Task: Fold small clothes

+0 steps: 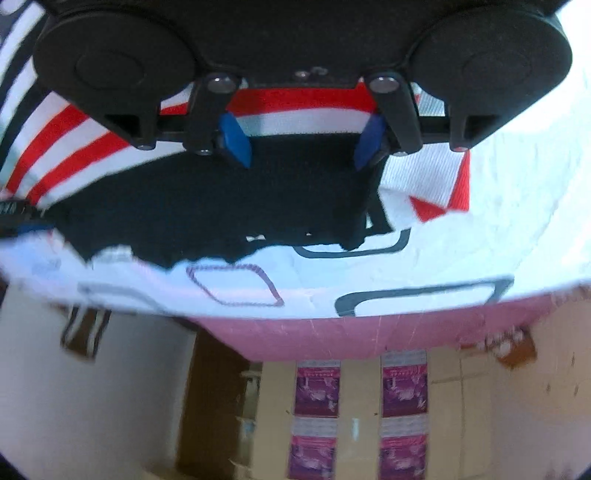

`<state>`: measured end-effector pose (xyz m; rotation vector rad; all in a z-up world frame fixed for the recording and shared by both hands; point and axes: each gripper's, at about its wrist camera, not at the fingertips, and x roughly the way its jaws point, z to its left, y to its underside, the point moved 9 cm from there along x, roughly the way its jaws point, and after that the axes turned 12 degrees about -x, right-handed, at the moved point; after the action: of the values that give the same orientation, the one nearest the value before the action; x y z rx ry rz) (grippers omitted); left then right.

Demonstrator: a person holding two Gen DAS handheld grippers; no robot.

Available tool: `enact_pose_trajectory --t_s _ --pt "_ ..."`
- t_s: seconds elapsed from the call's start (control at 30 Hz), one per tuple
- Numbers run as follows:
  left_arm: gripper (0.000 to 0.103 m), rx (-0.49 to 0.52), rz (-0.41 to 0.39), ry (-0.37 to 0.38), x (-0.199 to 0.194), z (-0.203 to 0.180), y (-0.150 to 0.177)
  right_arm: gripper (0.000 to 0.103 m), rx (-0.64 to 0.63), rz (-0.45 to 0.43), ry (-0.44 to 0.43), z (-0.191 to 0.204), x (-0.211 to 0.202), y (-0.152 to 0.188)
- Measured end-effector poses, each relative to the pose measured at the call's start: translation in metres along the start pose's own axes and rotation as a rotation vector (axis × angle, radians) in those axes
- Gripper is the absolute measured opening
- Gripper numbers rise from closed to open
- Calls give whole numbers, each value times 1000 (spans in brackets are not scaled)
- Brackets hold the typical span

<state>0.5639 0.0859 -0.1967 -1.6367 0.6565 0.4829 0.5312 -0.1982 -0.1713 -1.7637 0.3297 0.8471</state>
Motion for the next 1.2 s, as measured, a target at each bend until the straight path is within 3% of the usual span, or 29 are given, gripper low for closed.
enact_pose_trajectory --t_s 0.07,0.1,0.13,0.2,0.3,0.43,0.53,0.6,0.7,0.8,0.97,1.07,1.1,1.2 --pt "64 40 -9 -38 -6 -14 -1 54 -48 8 37 11 -5 -7" --pt "68 52 -28 -23 -15 -26 -1 54 -33 -3 34 15 -12 -13" --pt "77 55 -50 11 -26 -38 2 54 -12 -38 6 23 -24 -16" --pt "78 69 -47 80 -35 -66 13 54 -15 -56 -102 53 -34 -14" --pt "75 80 2 136 -33 -101 35 54 -100 -21 -173 103 -34 -3" --pt "75 46 4 105 -31 -76 48 54 -131 -16 -128 103 -42 14" --pt "76 14 -12 5 -50 -23 48 54 3 39 3 39 -61 48" --pt "76 -24 13 -11 -58 -2 51 54 61 49 -6 21 -70 64" --pt "71 -12 13 -61 -70 -16 46 54 -27 36 44 41 -85 51" --pt "72 -38 -3 25 -86 -51 56 54 -16 -35 -53 81 -100 33" --pt "75 -7 22 7 -90 -84 88 54 -65 47 -165 152 -97 50" --pt "74 14 17 -7 -94 -89 94 54 -110 50 -101 173 -106 62" --pt "73 -7 15 -7 -95 -87 94 47 -111 56 -99 175 -107 60" --pt "72 -24 12 -13 -99 -79 95 43 -113 66 -106 176 -102 59"
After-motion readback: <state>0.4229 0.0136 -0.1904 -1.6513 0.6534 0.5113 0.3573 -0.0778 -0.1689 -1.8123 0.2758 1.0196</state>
